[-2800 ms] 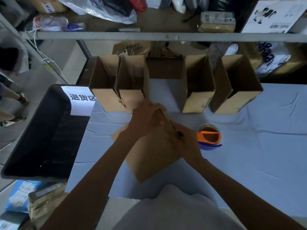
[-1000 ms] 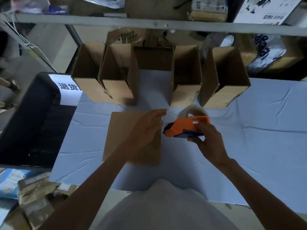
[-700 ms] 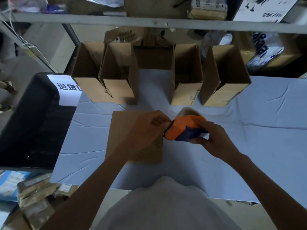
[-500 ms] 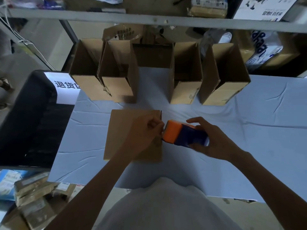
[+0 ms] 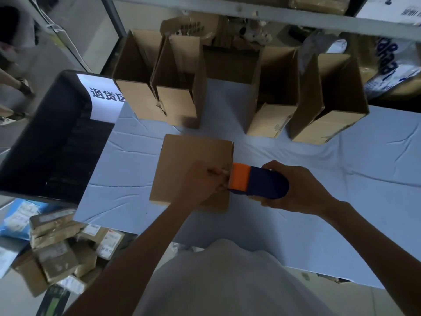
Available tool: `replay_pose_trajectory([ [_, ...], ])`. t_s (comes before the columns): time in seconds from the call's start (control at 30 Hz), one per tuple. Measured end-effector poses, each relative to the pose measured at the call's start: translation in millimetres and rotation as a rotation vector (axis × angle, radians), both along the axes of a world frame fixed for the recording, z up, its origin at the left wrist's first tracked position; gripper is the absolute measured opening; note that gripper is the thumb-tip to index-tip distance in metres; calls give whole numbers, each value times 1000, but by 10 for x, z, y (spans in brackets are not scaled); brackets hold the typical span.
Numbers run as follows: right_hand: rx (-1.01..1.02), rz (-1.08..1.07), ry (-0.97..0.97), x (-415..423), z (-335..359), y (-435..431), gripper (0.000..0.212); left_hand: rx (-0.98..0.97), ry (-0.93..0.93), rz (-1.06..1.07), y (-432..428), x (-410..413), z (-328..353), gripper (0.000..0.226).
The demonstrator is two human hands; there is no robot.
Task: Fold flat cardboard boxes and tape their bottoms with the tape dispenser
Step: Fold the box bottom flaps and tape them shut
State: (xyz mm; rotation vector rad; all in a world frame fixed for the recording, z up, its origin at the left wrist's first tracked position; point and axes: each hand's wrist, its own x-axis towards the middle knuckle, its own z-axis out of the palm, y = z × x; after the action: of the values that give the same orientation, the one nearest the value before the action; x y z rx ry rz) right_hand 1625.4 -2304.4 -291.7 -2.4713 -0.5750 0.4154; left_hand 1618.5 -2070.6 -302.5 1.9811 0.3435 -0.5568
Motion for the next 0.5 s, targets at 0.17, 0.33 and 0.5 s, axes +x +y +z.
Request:
replay_pose_trajectory([
  [0.17,50,99,-48,64,-6,-23,65,50,-6,8,6,26,-3,29],
  [0.33,8,174,-85,79,-21,-98,60,159,-48,-8,-43,58,-6,30],
  [0.5,-68,113,-140,31,-40,-330,54,200,-127,18,151,81,-78,11],
])
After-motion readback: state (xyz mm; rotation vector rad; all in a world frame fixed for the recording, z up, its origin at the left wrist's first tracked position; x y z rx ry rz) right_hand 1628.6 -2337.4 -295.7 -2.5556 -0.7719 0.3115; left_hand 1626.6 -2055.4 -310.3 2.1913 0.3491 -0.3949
